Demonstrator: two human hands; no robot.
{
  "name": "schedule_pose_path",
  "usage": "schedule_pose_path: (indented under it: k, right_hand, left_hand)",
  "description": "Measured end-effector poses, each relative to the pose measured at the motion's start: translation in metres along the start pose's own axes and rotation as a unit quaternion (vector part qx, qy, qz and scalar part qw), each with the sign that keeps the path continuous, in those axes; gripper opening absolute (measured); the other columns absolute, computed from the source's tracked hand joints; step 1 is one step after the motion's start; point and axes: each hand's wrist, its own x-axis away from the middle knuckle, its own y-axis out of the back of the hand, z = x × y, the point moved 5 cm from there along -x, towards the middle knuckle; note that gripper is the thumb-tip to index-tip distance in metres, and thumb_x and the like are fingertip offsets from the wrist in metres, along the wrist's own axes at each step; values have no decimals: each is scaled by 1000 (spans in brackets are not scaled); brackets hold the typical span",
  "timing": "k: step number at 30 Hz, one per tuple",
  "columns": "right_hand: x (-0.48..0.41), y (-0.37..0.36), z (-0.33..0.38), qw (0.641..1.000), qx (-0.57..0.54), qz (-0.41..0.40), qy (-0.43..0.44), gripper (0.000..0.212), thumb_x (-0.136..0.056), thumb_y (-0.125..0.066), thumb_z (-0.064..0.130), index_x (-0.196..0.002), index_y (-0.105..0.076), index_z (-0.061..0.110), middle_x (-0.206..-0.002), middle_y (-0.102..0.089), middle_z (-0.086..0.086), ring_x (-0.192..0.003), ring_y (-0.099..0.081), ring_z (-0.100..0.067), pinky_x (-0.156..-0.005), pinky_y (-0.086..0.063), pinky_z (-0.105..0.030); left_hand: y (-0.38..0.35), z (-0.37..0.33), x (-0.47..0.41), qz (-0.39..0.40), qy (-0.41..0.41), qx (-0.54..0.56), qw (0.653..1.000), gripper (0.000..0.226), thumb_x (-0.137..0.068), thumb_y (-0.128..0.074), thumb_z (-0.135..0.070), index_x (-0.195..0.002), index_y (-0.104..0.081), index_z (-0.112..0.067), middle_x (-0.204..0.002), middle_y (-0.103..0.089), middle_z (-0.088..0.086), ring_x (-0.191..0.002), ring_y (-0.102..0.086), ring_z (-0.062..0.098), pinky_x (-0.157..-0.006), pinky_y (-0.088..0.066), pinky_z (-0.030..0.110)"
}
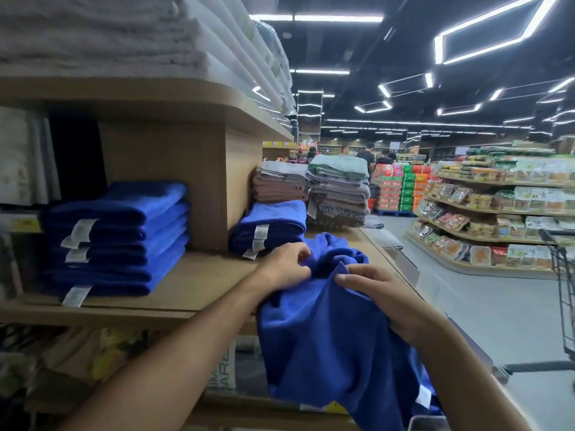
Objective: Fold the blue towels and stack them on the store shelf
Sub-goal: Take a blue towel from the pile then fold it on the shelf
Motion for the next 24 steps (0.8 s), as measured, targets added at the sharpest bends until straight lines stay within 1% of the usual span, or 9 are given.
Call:
schedule_pose_path:
  k: [2,5,8,10,11,16,19,21,24]
  right_hand:
    - [0,6,-2,1000,-26,-14,4,14,-90,-70,23,-87,-78,12,-92,-76,-11,-81,-72,-16,-66,-55,-22]
    - [-2,18,-8,998,-56,-29,4,21,-82,-81,27,-93,-78,9,-100,-76,-17,-88,-73,-22,-73,-57,-26]
    - [-3,27,-13,993,-108,-42,-17,35,-59,-91,36,-87,-80,18,-95,-77,-13,-83,-75,-22,-68,-58,-28]
    - [-5,31,-16,991,-116,-54,-30,59,-47,-98,42,-97,-79,15,-101,-77,-16,-88,-76,-27,-71,-58,-32]
    - [-6,31,-16,991,-117,-56,-36,67,-45,-99,44,-101,-77,13,-104,-76,-18,-90,-75,-29,-74,-58,-34]
    - [-3,26,-12,988,-135,-63,-49,39,-56,-93,39,-87,-80,20,-100,-77,-16,-85,-77,-27,-67,-59,-31]
    - [-1,23,-7,988,-144,-47,-38,33,-67,-88,36,-92,-80,17,-101,-77,-16,-87,-77,-26,-69,-59,-29]
    - [0,20,-4,989,-146,-23,-28,29,-73,-86,34,-95,-81,15,-101,-78,-14,-88,-77,-24,-71,-59,-28]
    - [0,21,-6,989,-147,-6,-16,34,-71,-89,36,-96,-81,15,-102,-78,-13,-91,-76,-23,-75,-59,-28]
  left_hand:
    - [-11,-18,4,27,-100,74,992,10,-78,-65,-12,-87,-60,-14,-89,-66,1,-90,-64,27,-78,-51,34]
    - [-20,-21,10,74,-150,168,971,19,-78,-59,-29,-70,-56,-12,-71,-58,2,-67,-52,23,-63,-43,36]
    - [-11,-6,1,-10,-49,282,958,41,-84,-54,-42,-55,-57,-14,-56,-61,3,-53,-51,14,-57,-42,30]
    - [-3,12,-10,-113,40,249,961,38,-90,-57,-33,-59,-56,-11,-55,-61,10,-51,-55,18,-56,-46,34]
    - [-2,19,-14,-119,79,228,963,34,-92,-57,-27,-62,-55,-12,-53,-57,8,-48,-54,20,-54,-45,33]
    - [-16,20,-31,29,203,299,932,44,-94,-58,-41,-58,-49,-17,-40,-41,-2,-26,-33,13,-37,-28,13]
    - [-19,9,-40,32,147,187,971,34,-87,-69,-35,-61,-53,-20,-48,-53,-3,-40,-49,15,-44,-39,19]
    - [-22,-1,-40,14,77,75,994,15,-81,-70,-26,-76,-56,-22,-77,-66,-1,-71,-63,21,-68,-52,30]
    - [-24,-17,-36,-43,-55,-12,997,22,-72,-64,-19,-84,-51,-32,-93,-61,-7,-91,-62,22,-79,-51,34]
